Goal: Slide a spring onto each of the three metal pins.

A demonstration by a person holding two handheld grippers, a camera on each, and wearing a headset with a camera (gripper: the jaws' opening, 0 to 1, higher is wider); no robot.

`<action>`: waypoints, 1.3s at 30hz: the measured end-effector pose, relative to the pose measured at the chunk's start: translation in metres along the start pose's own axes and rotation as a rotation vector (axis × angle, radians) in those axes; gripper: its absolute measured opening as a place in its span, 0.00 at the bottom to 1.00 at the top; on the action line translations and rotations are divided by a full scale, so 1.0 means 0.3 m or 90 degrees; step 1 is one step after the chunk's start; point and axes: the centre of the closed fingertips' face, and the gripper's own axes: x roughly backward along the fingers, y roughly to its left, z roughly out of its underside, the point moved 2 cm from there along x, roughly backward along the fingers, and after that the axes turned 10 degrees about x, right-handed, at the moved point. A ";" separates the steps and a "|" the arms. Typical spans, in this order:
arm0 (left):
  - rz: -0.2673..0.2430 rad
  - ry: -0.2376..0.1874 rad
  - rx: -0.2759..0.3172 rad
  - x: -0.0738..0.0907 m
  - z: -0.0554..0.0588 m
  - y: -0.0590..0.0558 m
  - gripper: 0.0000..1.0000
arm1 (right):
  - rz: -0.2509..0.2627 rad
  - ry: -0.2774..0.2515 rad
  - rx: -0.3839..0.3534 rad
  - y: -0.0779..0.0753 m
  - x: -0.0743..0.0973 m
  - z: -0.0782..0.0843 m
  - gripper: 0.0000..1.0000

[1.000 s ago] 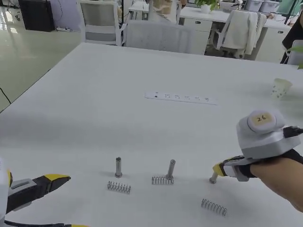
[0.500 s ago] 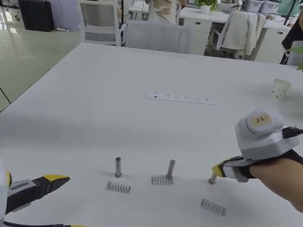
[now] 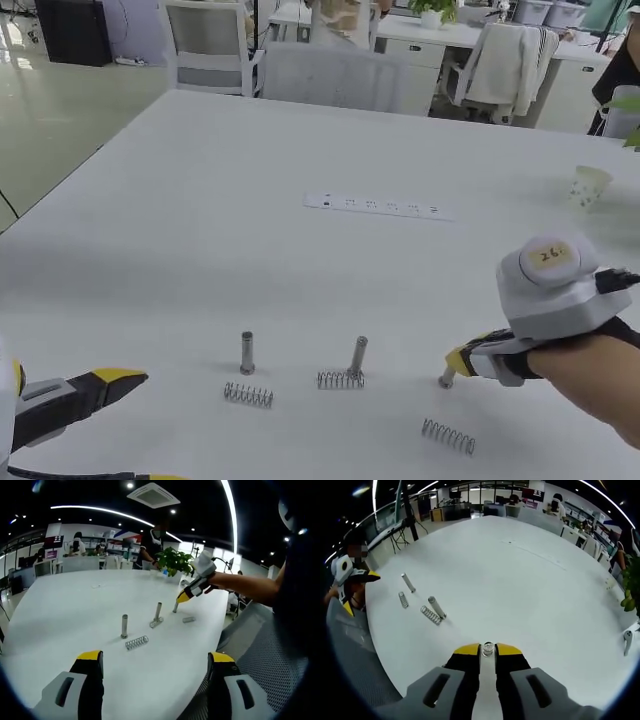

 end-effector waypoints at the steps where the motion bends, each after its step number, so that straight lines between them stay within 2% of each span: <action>1: 0.000 0.000 0.000 0.000 0.000 0.000 0.82 | 0.000 -0.001 0.001 0.000 0.001 -0.001 0.09; 13: 0.001 0.002 -0.003 -0.001 -0.004 -0.004 0.82 | 0.000 -0.005 0.009 0.003 0.020 0.006 0.11; 24: 0.004 0.005 -0.004 -0.001 0.000 -0.012 0.82 | -0.008 0.004 0.016 0.019 0.040 0.047 0.12; 30: 0.003 0.006 -0.004 0.000 0.000 -0.013 0.82 | -0.036 -0.005 0.003 0.045 0.059 0.064 0.12; 39: 0.006 0.010 -0.004 -0.007 0.006 -0.018 0.82 | -0.064 0.004 0.014 0.079 0.064 0.099 0.12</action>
